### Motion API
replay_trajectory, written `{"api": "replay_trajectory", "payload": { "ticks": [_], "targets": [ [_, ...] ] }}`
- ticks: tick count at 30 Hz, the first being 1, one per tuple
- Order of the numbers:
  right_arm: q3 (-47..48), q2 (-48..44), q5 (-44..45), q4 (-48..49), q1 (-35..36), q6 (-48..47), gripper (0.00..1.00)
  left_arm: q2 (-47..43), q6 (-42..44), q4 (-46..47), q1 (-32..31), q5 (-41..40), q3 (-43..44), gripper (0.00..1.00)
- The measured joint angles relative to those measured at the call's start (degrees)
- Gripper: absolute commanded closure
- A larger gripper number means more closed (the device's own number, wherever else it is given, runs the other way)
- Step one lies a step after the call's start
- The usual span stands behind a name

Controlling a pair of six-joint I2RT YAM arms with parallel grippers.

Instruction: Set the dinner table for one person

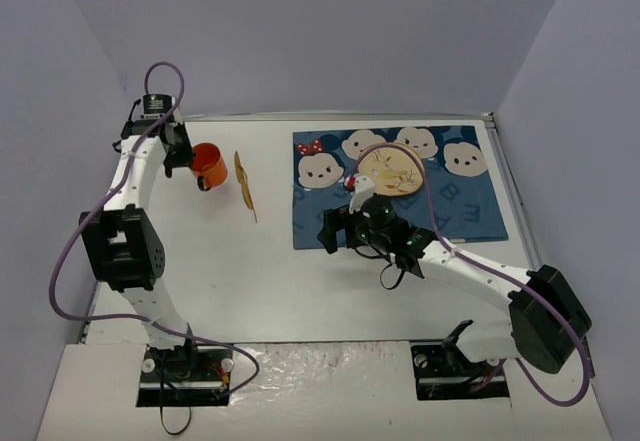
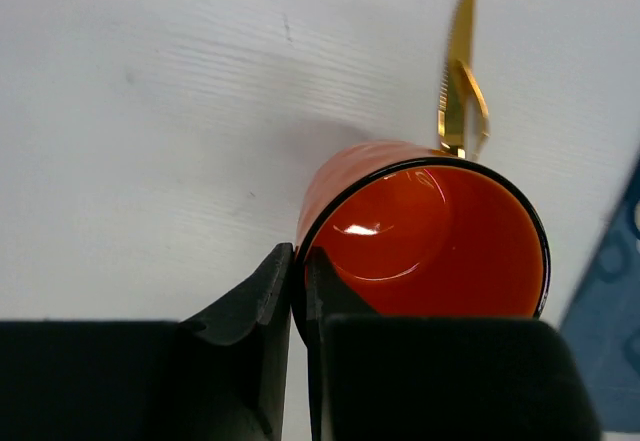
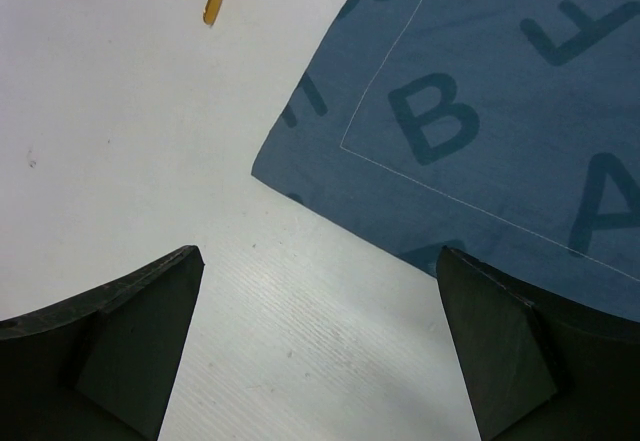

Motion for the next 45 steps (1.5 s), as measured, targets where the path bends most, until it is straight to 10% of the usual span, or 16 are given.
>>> {"api": "replay_trajectory", "payload": {
  "ticks": [14, 45],
  "targets": [
    [-0.2, -7.7, 4.7, -4.4, 0.0, -2.4, 0.00, -11.2, -33.0, 7.3, -31.0, -12.3, -22.4, 1.00],
    [-0.4, -1.3, 0.1, 0.4, 0.6, -8.9, 0.01, -6.3, -48.5, 6.8, -35.6, -27.6, -25.5, 1.00]
  ]
}}
